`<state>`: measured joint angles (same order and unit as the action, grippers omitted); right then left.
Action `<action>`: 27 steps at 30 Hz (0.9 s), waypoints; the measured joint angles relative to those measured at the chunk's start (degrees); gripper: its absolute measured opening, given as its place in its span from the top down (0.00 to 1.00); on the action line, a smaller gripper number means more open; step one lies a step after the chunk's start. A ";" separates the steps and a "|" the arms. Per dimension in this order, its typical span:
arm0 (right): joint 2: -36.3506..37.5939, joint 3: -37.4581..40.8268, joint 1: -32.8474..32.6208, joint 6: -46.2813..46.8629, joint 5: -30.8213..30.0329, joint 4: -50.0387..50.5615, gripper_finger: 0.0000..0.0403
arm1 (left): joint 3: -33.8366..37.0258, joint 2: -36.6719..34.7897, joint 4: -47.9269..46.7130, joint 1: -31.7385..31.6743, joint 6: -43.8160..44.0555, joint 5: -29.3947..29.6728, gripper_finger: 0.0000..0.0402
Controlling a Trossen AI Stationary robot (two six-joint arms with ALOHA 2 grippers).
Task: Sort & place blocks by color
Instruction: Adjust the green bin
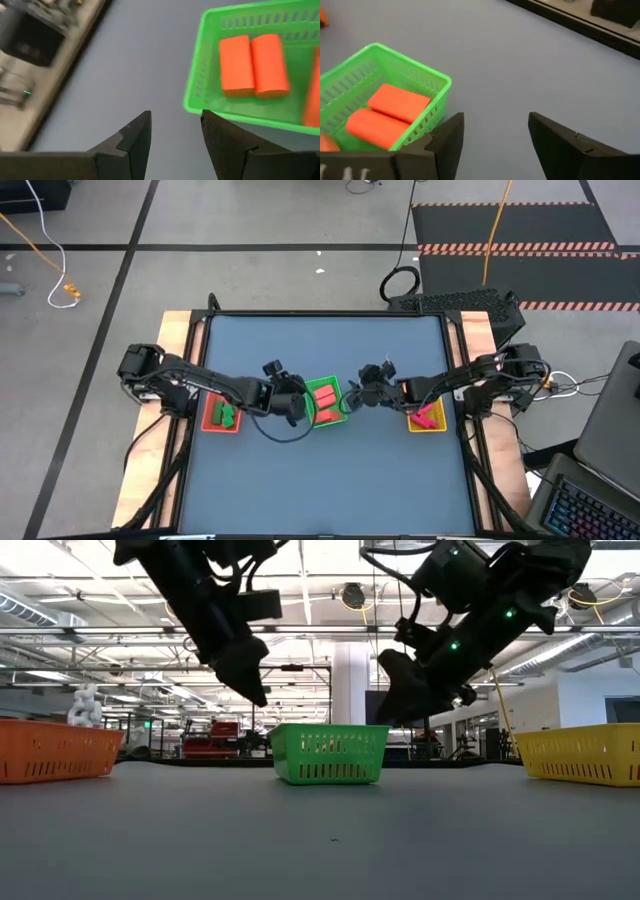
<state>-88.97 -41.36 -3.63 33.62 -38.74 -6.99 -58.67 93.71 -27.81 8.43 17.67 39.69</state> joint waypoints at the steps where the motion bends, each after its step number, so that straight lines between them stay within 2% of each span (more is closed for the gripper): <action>1: 0.00 0.00 0.21 0.26 0.11 0.05 0.47 | 0.00 0.00 0.09 -0.16 1.11 -1.32 0.56; 6: 0.00 0.00 0.74 1.13 5.29 0.40 0.49 | 0.02 0.09 0.71 0.07 8.32 -8.59 0.56; 9: 0.00 0.00 0.68 1.71 7.52 0.36 0.50 | 0.04 1.11 0.75 0.60 9.83 -10.80 0.56; 15: 0.00 0.00 0.67 3.20 10.33 0.42 0.50 | 0.09 3.36 0.68 1.04 12.01 -12.81 0.57; 22: 0.00 0.00 0.65 3.33 10.47 0.39 0.50 | 0.07 4.72 0.73 0.53 12.02 -13.15 0.56; 27: -2.87 -0.02 0.75 3.28 12.14 -2.18 0.50 | 0.07 4.72 0.82 0.07 11.48 -13.14 0.56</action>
<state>-91.84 -41.39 -2.88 36.89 -26.61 -9.17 -58.61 98.43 -26.99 8.50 29.16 26.56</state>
